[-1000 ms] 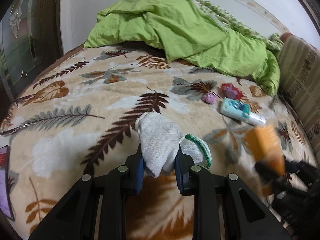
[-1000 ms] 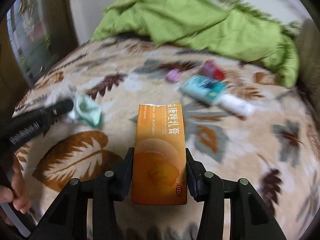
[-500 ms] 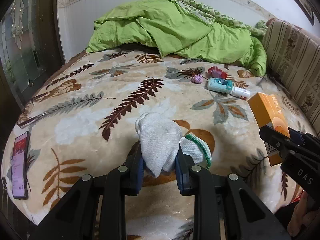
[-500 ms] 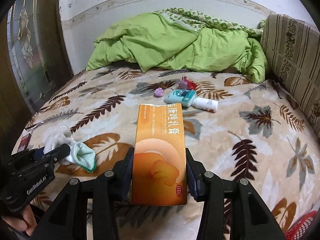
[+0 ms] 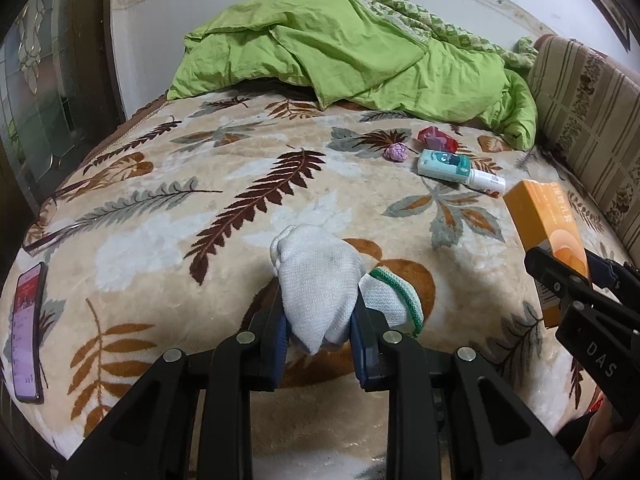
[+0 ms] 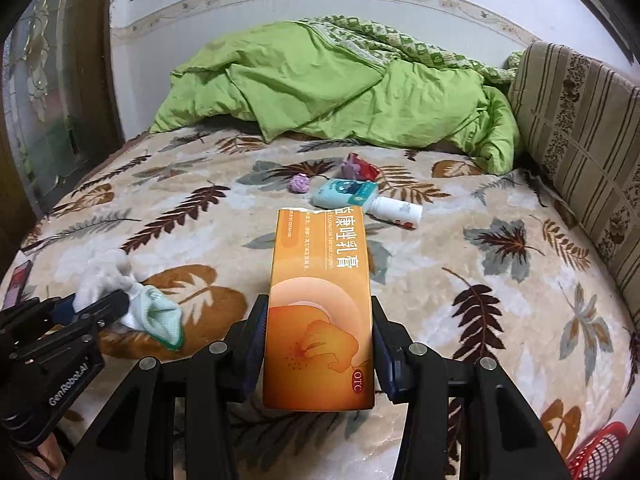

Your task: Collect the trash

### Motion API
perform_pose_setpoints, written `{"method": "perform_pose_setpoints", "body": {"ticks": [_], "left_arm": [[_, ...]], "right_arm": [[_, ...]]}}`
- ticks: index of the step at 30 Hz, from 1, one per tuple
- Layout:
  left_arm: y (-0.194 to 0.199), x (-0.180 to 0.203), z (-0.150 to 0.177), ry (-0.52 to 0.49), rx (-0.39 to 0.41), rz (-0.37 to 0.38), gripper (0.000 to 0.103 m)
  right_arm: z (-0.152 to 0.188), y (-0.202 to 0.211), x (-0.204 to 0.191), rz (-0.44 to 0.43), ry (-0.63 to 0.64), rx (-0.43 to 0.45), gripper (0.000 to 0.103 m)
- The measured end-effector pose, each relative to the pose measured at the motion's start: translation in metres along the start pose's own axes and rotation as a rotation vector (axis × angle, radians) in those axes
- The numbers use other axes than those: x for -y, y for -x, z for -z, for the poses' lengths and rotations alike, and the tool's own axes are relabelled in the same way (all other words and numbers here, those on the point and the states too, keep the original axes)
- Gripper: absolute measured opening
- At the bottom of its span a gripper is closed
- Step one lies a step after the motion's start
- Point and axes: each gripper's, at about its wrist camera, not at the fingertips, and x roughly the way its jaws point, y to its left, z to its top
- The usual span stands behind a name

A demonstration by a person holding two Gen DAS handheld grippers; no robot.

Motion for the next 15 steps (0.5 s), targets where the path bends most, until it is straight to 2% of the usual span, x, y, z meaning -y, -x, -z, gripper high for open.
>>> {"method": "perform_pose_setpoints", "body": {"ticks": [15], "left_arm": [[-0.0025,-0.0001,-0.0008,0.002,-0.001,-0.003,0.025]], "right_arm": [[0.0003,0.0002,-0.0066,0.02,0.038,-0.001,0.049]]}}
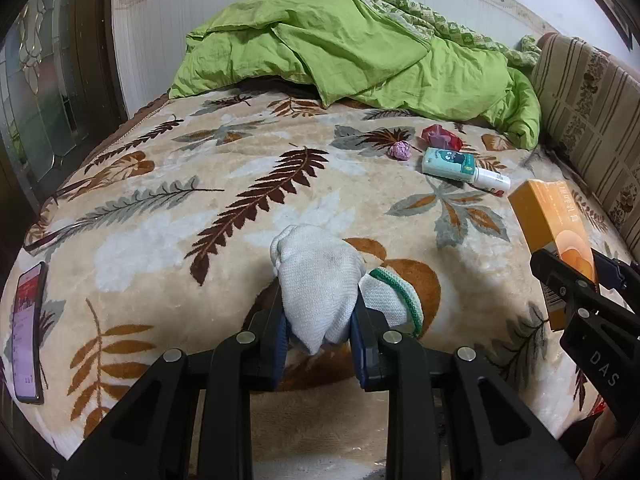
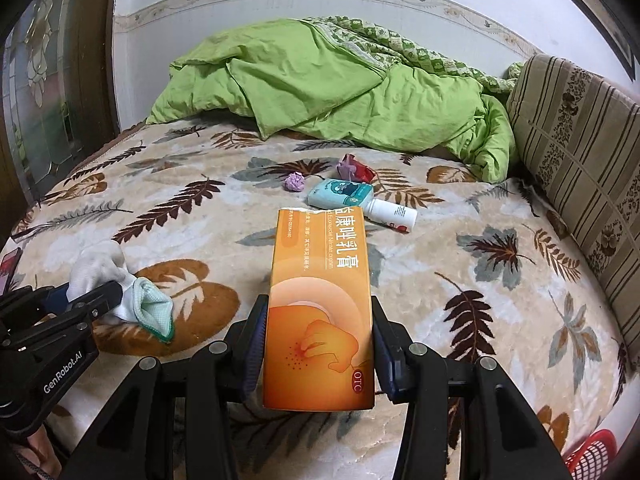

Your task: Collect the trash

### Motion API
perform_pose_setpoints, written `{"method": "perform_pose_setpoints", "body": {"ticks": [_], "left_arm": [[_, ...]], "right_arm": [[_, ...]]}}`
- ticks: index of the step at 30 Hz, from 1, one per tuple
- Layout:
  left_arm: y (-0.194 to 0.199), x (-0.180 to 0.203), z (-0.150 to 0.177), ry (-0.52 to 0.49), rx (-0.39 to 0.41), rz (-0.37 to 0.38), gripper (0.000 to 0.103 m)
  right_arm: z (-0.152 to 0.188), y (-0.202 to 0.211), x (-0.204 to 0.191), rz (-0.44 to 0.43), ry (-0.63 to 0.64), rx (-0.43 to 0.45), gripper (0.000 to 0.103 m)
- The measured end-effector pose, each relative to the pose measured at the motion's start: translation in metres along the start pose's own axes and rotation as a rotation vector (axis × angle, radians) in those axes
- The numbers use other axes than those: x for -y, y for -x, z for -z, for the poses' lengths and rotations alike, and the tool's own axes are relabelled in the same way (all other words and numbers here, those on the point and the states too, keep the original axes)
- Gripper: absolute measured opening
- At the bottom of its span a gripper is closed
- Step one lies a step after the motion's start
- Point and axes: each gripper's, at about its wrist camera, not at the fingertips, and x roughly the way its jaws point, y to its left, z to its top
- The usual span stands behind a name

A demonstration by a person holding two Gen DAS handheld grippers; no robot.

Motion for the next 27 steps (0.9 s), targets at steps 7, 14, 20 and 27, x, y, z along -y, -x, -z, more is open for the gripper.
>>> {"method": "perform_pose_setpoints", "body": {"ticks": [7,14,20,27], "left_arm": [[-0.002,-0.002,0.001,-0.003,0.005,0.0,0.025],[0.003,-0.004,-0.002,-0.009,0.021,0.001,0.025],[0.023,0.005,0.0,-0.035,0.045,0.023,0.025],[0.057,0.035,0.004,-0.101,0.077,0.104,0.025]], "right_arm": [[0.001,0.001,0.0,-0.002,-0.007,0.006,0.049],[-0.001,0.006,0.003,-0.007,-0.015,0.019,0.049],[-0.001,0.023,0.01,-0.011,-0.053,0.024,0.049],[0.015,0.066,0.044,-0.053,-0.138,0.011,0.049]]}}
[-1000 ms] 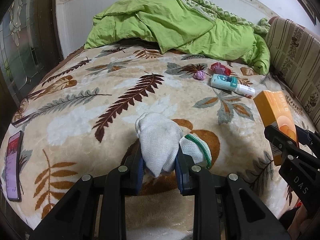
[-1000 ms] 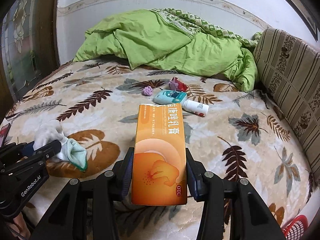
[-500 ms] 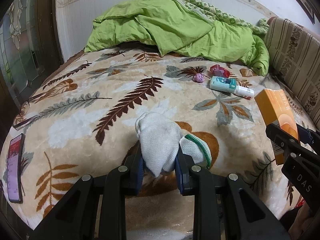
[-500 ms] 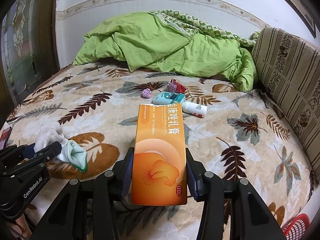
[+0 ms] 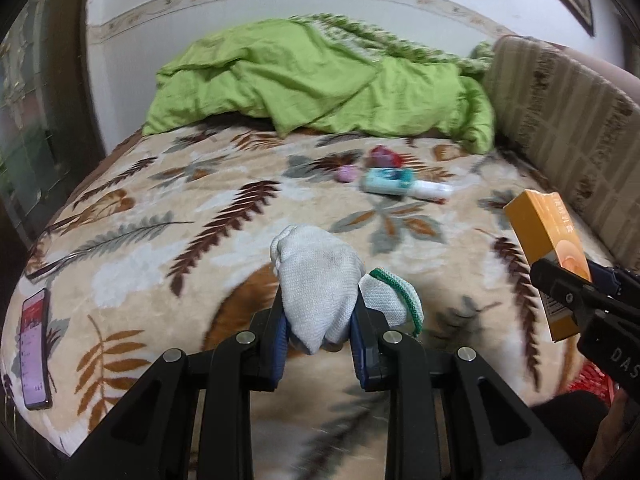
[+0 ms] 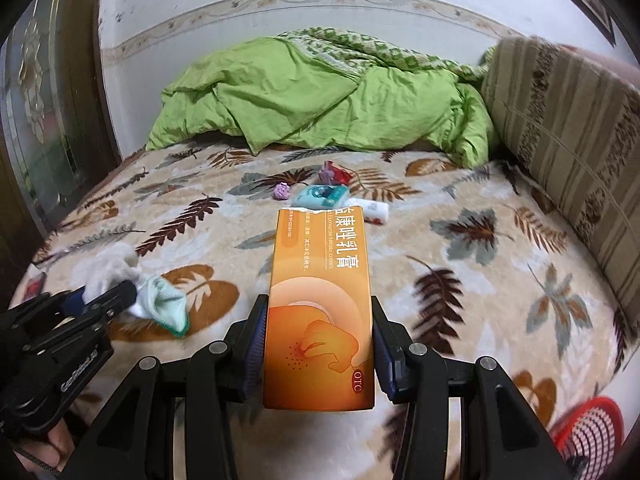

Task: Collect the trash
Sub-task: 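Carry the white sock and orange ointment box over the red wastebasket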

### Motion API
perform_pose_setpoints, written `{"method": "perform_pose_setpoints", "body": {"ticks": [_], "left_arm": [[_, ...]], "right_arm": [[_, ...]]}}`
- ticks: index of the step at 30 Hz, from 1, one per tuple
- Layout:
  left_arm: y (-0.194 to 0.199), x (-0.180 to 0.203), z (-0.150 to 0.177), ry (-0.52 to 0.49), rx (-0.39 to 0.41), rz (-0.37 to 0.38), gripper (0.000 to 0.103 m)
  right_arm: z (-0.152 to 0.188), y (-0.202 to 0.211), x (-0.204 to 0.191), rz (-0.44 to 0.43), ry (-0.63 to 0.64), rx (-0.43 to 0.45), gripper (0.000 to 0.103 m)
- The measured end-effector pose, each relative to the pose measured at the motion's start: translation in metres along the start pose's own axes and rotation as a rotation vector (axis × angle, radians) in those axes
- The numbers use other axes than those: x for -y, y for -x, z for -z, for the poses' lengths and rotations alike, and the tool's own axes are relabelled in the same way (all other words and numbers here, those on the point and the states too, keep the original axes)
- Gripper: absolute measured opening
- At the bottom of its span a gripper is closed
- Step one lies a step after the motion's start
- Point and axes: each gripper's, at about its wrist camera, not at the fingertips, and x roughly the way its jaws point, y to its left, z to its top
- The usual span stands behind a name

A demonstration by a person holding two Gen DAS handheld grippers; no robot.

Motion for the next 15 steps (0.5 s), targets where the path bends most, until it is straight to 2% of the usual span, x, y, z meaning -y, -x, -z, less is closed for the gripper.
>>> {"method": "perform_pose_setpoints", "body": {"ticks": [7,11,15], "left_arm": [[0.026,0.057,-0.001,-0.091,0.012,0.132,0.025],[0.04,0.098,-0.003,-0.156,0.015,0.224,0.026],[0.05,0.136,-0.001,-0.238,0.027,0.264,0.026]], "right_arm": [[0.015,0.054,0.059,-0.038,-0.145,0.001,0.049],[0.029,0.078,0.093,-0.014,-0.221,0.007,0.049],[0.04,0.097,0.125,0.02,-0.292,0.008,0.049]]}}
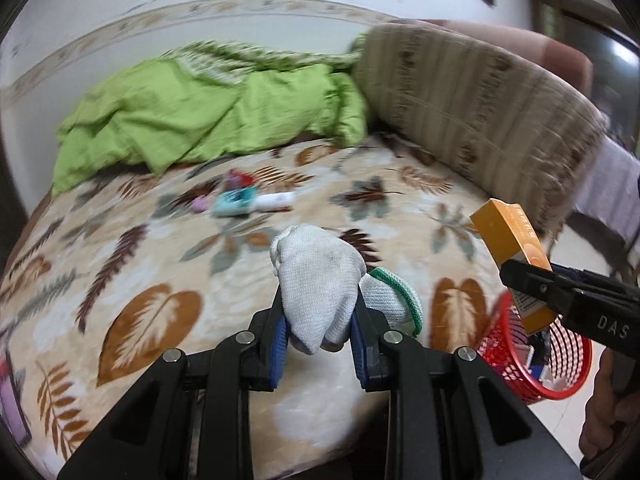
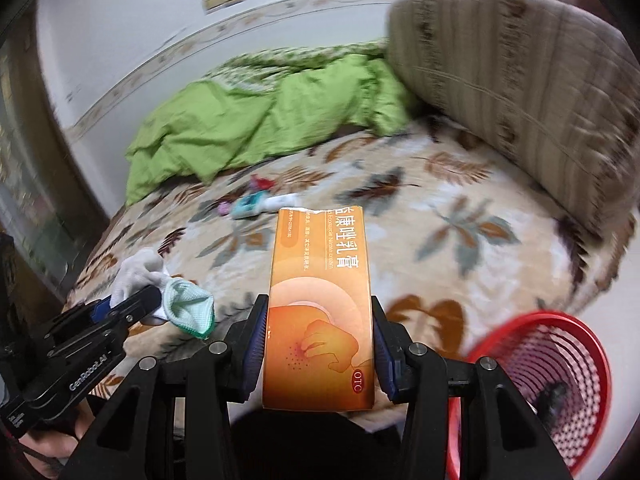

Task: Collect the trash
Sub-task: 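Carry the white sock and orange ointment box over the red wastebasket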

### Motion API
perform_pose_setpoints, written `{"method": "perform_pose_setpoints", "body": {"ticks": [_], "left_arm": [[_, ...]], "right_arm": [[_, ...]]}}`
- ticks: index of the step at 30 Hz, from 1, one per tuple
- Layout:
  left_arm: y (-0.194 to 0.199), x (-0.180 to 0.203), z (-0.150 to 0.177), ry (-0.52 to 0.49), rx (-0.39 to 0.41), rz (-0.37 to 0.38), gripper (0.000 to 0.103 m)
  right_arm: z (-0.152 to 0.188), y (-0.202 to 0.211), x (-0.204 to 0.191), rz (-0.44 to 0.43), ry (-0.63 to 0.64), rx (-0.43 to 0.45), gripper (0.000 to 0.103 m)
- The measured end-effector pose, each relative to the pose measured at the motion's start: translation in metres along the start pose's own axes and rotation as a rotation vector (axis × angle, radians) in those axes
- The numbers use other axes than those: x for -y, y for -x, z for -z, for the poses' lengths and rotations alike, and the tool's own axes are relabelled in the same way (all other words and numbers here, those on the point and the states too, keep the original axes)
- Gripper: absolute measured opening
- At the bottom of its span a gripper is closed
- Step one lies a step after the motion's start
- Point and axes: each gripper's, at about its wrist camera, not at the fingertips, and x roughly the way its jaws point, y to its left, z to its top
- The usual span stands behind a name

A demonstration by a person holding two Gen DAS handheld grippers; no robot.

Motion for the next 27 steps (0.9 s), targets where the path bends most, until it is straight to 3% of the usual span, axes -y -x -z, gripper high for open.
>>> {"method": "perform_pose_setpoints", "body": {"ticks": [9,27], "left_arm": [[-0.009,0.062,-0.007,-0.134,-0.018,0.054,0.026],[-0.031,0.117,-0.006,-0.223,-0.072,0.137,0.026]], "right_arm": [[0.009,0.026,0.045,0.066,-0.077,0.007,0.049],[0.028,0.056,0.103,0.153,-0.183,0.005,0.049]]}}
